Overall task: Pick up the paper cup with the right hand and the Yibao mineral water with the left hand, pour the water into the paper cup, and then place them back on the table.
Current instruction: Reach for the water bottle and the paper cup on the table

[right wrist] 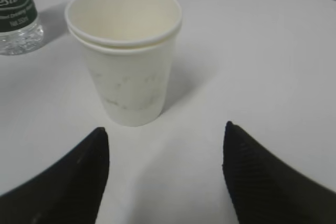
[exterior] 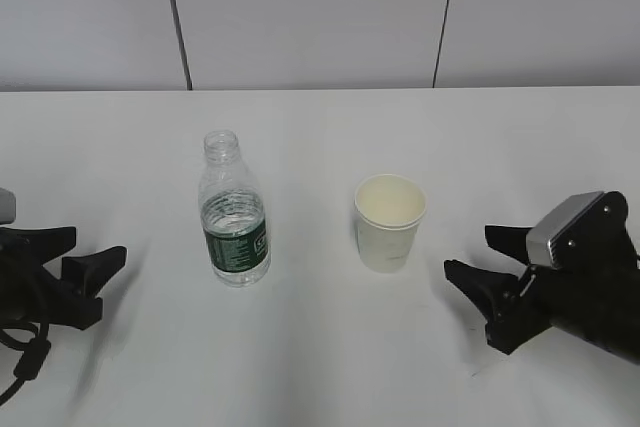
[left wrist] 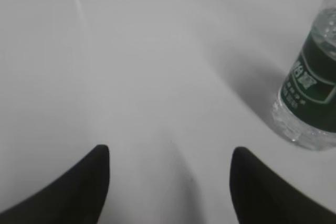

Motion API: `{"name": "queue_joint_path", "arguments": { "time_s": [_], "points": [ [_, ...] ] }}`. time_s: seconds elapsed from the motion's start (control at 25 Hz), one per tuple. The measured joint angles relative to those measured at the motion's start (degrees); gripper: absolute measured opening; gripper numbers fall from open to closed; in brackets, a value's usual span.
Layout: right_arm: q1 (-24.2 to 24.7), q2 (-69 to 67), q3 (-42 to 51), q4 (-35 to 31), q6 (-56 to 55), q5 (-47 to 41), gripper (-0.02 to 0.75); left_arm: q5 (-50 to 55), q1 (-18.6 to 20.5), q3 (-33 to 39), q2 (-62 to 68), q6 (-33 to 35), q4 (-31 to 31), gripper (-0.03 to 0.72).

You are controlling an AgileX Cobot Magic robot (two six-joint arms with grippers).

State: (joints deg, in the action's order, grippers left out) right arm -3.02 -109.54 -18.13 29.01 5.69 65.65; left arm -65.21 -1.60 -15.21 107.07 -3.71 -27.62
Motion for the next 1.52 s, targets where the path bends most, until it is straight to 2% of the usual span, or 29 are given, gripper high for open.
{"name": "queue_joint_path", "arguments": {
  "time_s": [0.32, 0.44, 0.52, 0.64, 1.52],
  "points": [
    [0.0, -3.9, -5.8, 6.2, -0.6, 0.0, 0.536, -0.2, 0.0, -0.2, 0.2, 0.0, -0.3, 0.449],
    [0.0, -5.9, -7.9, 6.7, -3.3, 0.0, 0.577, -0.2, 0.0, -0.2, 0.2, 0.0, -1.2, 0.449],
    [0.0, -7.6, -9.6, 7.8, -5.3, 0.0, 0.633, -0.2, 0.0, -0.2, 0.2, 0.0, -1.5, 0.449],
    [0.0, -9.6, -12.1, 11.0, -6.0, 0.0, 0.661, -0.2, 0.0, -0.2, 0.2, 0.0, -1.6, 0.449],
    [0.0, -18.3, -24.8, 19.6, -6.5, 0.1, 0.649, -0.3, 0.0, -0.3, 0.2, 0.0, -1.6, 0.449]
  ]
}}
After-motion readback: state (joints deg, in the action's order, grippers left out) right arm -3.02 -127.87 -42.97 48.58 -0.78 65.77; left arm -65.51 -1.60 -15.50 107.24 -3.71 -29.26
